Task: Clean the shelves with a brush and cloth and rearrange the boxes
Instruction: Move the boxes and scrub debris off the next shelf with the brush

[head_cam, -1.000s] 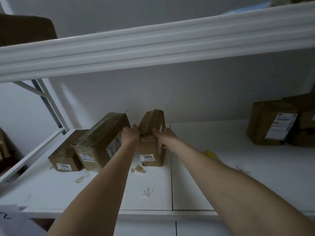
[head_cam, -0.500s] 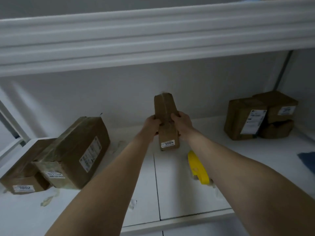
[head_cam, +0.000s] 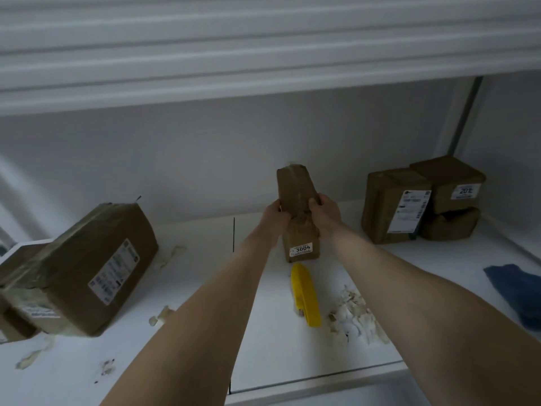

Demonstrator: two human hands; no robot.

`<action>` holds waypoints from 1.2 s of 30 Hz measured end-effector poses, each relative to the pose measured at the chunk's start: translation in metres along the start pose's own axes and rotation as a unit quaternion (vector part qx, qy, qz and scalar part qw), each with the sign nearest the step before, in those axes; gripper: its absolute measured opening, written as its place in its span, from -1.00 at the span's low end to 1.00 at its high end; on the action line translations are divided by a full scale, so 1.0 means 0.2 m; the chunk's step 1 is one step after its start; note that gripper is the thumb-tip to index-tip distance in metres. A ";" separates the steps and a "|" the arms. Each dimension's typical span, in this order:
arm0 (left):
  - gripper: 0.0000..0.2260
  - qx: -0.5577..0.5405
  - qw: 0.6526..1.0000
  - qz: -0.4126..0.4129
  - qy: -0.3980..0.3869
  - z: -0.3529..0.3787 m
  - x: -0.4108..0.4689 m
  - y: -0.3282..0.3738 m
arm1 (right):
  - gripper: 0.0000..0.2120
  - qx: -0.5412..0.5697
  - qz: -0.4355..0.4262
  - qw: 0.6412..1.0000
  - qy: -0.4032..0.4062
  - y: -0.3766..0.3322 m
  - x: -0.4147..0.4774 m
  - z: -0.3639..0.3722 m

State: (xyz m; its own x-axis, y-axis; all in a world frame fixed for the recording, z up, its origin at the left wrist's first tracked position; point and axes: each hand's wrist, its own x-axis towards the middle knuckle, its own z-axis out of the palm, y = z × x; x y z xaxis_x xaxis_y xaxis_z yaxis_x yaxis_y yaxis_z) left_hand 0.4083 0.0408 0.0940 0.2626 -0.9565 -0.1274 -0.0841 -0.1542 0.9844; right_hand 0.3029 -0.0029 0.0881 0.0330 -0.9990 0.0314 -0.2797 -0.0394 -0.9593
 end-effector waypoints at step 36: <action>-0.80 0.166 0.968 -0.188 -0.026 -0.76 -0.38 -0.38 | -0.66 -0.386 0.090 0.916 -0.054 0.15 -0.48 0.46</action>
State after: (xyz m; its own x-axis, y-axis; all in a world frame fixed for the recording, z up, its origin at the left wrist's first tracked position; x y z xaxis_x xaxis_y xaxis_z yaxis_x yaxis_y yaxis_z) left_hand 0.5409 0.1638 0.0476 0.2860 -0.8275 -0.4832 -0.2989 -0.5561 0.7755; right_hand 0.3791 0.0939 0.0313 0.0033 -0.9844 -0.1760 -0.8846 0.0792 -0.4596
